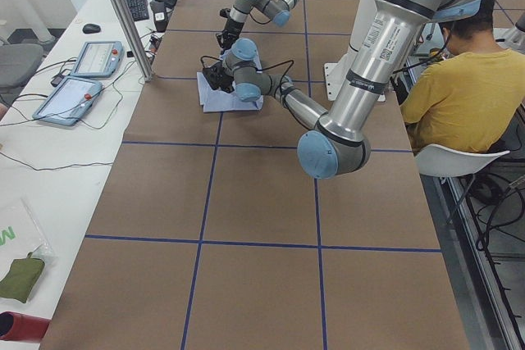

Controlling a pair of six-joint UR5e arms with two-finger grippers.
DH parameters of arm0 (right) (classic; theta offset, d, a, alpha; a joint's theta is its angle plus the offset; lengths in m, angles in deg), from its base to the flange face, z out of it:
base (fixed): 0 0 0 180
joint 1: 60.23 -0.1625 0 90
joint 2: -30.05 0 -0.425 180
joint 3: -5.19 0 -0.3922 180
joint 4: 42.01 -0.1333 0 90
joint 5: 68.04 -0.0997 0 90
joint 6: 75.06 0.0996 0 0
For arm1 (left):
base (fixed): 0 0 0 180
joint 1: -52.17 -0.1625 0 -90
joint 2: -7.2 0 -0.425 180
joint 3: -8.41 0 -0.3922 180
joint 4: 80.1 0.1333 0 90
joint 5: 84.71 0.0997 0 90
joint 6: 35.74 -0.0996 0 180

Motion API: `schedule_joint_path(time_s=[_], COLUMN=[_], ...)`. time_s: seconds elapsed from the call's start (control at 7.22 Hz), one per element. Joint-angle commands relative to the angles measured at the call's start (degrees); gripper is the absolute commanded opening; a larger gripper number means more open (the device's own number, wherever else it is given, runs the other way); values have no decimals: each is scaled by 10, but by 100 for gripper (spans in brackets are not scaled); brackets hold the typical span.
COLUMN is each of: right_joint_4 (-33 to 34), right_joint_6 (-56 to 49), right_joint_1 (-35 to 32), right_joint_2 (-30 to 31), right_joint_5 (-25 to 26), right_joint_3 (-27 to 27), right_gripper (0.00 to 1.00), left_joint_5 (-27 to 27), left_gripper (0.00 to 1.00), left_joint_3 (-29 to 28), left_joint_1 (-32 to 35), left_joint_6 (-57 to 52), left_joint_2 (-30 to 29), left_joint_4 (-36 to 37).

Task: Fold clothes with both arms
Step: 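Release the folded end and raise both grippers away from the shirt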

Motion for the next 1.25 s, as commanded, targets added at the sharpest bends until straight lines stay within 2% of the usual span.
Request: schedule_joint_path(time_s=[0.0,0.14,0.28,0.42,0.55,0.69,0.83,1.11], right_joint_4=[-10,-44,-78,-81,-81,-81,-81,-81], right_joint_6=[-20,-22,-22,-22,-22,-22,-23,-73], right_joint_1=[-6,-19,-30,-31,-34,-57,-92,-109], right_joint_2=[-40,-59,-70,-96,-112,-129,-136,-134], right_joint_5=[-3,-18,-26,-27,-27,-42,-88,-106], right_joint_3=[-76,-123,-167,-207,-216,-223,-232,-249], right_gripper=[0,0,23,77,100,100,100,100], left_joint_5=[3,4,28,33,33,34,33,30], left_gripper=[0,0,0,21,29,32,33,34], left_joint_3=[-81,-131,-174,-191,-192,-192,-191,-187], left_joint_1=[1,8,8,9,9,13,22,36], left_joint_6=[-1,-1,-1,-1,-1,-2,-43,-56], left_joint_2=[-33,-43,-56,-66,-66,-66,-66,-63], left_joint_4=[-42,-82,-112,-114,-114,-116,-116,-116])
